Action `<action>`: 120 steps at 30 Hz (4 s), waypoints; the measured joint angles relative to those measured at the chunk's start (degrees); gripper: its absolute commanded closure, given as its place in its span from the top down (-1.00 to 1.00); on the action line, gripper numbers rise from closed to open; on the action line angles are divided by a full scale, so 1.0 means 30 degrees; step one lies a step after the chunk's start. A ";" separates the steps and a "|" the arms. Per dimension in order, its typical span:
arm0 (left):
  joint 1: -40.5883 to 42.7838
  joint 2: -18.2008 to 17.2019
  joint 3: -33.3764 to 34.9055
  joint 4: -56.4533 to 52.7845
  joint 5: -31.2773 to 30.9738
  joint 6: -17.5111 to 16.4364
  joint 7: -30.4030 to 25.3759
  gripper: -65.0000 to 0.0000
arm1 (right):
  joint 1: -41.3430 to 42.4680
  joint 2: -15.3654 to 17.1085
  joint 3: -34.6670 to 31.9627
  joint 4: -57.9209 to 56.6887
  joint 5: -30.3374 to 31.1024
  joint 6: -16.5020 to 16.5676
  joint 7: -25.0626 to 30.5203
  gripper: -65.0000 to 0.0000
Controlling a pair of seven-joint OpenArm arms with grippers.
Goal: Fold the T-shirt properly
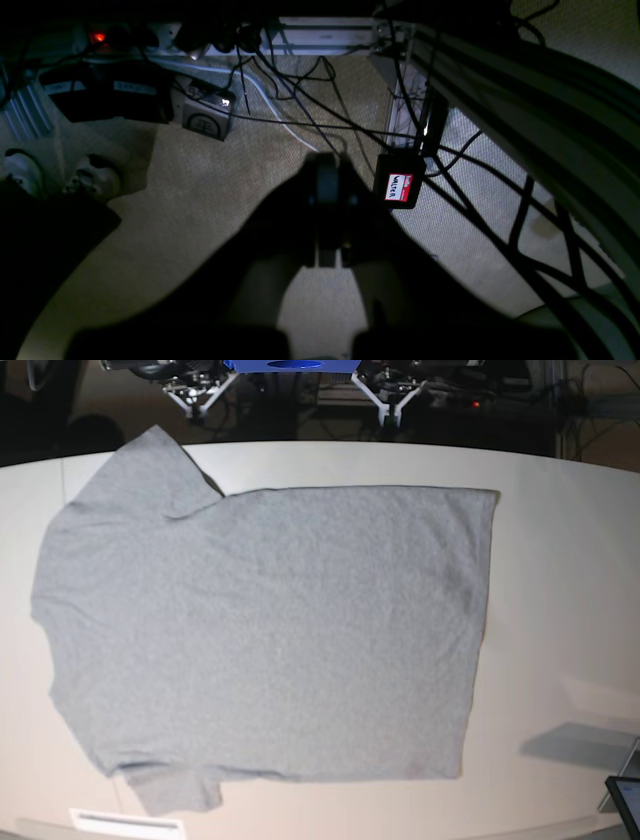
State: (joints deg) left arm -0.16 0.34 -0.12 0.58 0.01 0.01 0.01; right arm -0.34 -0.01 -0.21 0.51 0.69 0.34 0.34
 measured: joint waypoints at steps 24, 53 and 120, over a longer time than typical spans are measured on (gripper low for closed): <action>0.0313 0.0044 -0.0073 0.0962 0.0000 0.0000 0.0080 -1.00 | -0.0182 0.0051 -0.0036 0.0692 -0.0073 0.0000 0.1384 -1.00; 0.1362 0.0539 -0.0007 0.2295 -0.0044 0.0007 0.1071 -0.36 | -0.1151 0.0648 -0.2419 0.1355 -0.0204 -0.0109 0.0976 -0.99; 0.4051 0.0772 0.0153 0.4473 0.0080 0.0000 -0.2331 -0.32 | -0.2805 -0.0379 -0.2375 0.1377 0.0022 -0.0131 0.3155 -1.00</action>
State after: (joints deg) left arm 11.99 2.66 0.34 14.00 0.25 0.01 -6.98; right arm -8.75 -1.15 -7.33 4.64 0.75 -0.05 9.80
